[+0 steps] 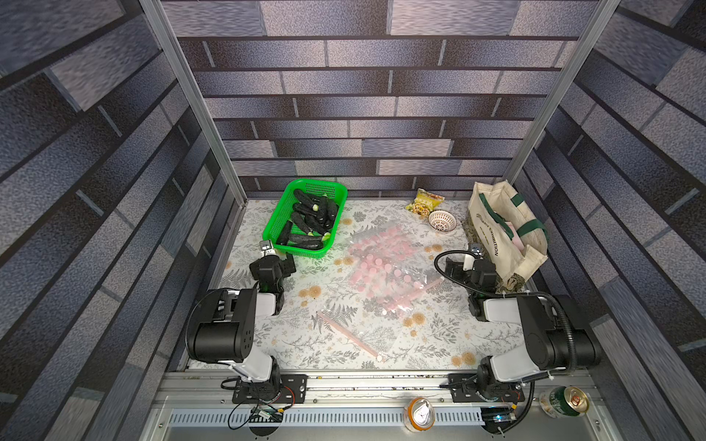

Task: Place the eggplant in a zip-top bag and seal the zipper
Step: Open the zipper food storage bag.

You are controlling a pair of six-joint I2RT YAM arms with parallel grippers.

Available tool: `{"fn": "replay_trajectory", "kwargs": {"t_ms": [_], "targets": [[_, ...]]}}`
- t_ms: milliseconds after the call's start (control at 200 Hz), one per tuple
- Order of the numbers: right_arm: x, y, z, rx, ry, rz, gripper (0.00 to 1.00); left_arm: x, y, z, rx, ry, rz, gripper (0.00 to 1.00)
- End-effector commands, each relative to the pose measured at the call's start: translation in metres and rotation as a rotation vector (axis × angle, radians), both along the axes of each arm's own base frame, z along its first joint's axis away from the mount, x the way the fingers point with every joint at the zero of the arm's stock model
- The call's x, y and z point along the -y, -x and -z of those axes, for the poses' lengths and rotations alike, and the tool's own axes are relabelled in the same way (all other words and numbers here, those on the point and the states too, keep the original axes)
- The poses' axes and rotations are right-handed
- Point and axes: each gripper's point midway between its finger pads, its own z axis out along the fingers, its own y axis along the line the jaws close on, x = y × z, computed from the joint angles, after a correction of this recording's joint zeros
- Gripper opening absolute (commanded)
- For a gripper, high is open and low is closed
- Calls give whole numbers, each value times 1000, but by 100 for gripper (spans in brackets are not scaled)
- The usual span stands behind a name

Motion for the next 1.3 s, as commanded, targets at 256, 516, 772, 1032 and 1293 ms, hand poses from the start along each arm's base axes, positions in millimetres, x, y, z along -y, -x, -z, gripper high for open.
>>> {"fn": "replay_trajectory", "kwargs": {"t_ms": [256,516,772,1032,1293], "targets": [[-2,-9,-11,41,6,-2,100,-1,2,-5,16,17,-3,100],[-2,-9,-12,46,6,0,100,-2,2,-6,17,16,-5,100],[2,-13,-38,-75,-13,41,100,-1,5,-23,-9,19,-7,100],[7,20,-70,-262,-198,184,100,-6,44,-57,-35,106,-146,99],[-57,70,-91,-426,-428,-100,96,36,71,-80,-58,345,-33,90]]}}
